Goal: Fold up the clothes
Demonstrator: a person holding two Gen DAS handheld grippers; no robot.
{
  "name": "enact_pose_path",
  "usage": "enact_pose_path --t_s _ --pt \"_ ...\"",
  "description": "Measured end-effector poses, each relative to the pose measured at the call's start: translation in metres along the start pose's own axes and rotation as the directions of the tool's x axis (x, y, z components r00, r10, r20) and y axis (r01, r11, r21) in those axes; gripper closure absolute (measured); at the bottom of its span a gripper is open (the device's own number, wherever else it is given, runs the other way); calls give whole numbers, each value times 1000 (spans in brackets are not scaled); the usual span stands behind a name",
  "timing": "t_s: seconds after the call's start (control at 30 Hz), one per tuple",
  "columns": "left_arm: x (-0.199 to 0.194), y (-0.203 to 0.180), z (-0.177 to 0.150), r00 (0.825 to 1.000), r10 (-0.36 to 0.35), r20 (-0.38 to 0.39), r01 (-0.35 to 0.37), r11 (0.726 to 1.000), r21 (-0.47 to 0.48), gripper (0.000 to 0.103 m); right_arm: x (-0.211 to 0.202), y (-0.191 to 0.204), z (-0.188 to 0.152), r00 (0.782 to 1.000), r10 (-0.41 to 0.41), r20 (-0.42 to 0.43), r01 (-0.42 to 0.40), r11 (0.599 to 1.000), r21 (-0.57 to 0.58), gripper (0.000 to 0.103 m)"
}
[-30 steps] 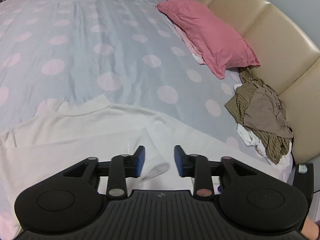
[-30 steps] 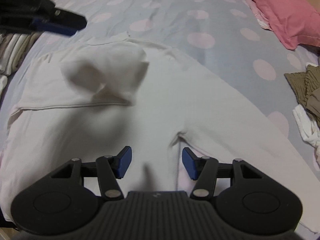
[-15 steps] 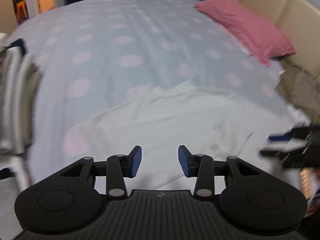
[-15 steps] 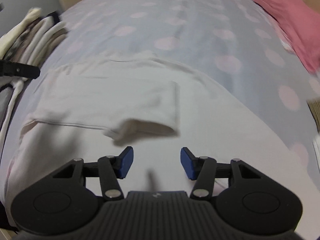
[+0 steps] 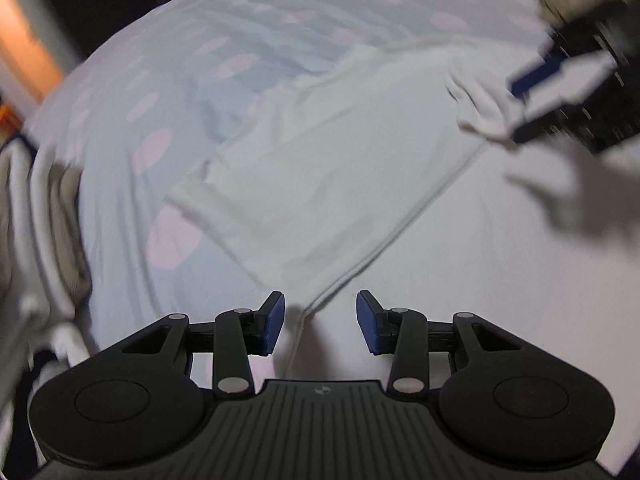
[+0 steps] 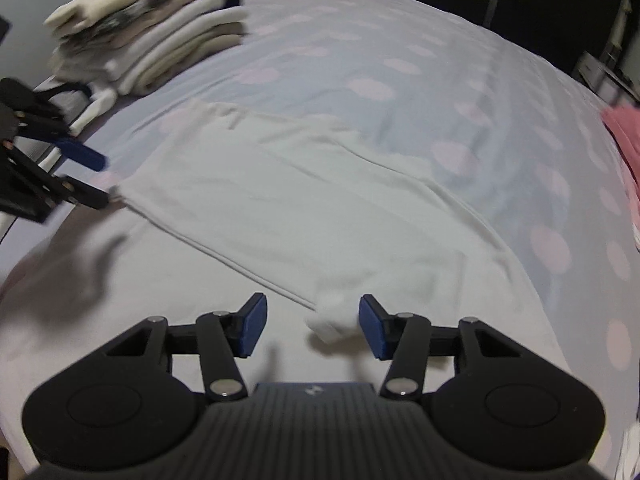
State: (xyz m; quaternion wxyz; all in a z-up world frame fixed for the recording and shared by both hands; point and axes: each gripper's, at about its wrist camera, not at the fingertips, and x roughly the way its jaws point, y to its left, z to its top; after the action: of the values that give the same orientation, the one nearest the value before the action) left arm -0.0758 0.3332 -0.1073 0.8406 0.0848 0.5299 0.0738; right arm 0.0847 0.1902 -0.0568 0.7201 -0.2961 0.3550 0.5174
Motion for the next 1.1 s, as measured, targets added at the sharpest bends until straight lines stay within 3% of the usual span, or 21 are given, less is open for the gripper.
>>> enact_pose_path --t_s 0.13,0.33,0.37,0.43,0.53,0.6,0.9,1.1 --pt "17 -8 -2 999 43 2 -43 997 65 65 23 3 4 999 -23 -34 22 1000 -16 51" --pt "33 -4 -10 998 52 -20 -50 997 65 66 50 -7 3 996 -37 -83 42 998 55 52" --pt "32 -3 -9 998 52 -22 -51 997 56 69 54 -9 2 995 -41 -89 47 997 65 58" --pt "30 0 -9 998 57 -23 -56 998 35 86 57 -13 2 993 -51 -102 61 994 90 73" --pt "25 4 -8 997 69 -19 -69 998 3 92 50 -22 5 993 -53 -109 70 986 153 97" --pt "22 6 -8 997 77 -17 -77 997 -19 94 41 -27 8 994 -50 -95 68 979 193 99" --pt "7 19 -13 993 113 -12 -114 987 -112 96 -41 -49 38 992 -57 110 15 937 350 101" --pt "8 21 -20 994 112 -9 -112 986 -123 96 -63 -82 23 989 -117 90 62 883 465 101"
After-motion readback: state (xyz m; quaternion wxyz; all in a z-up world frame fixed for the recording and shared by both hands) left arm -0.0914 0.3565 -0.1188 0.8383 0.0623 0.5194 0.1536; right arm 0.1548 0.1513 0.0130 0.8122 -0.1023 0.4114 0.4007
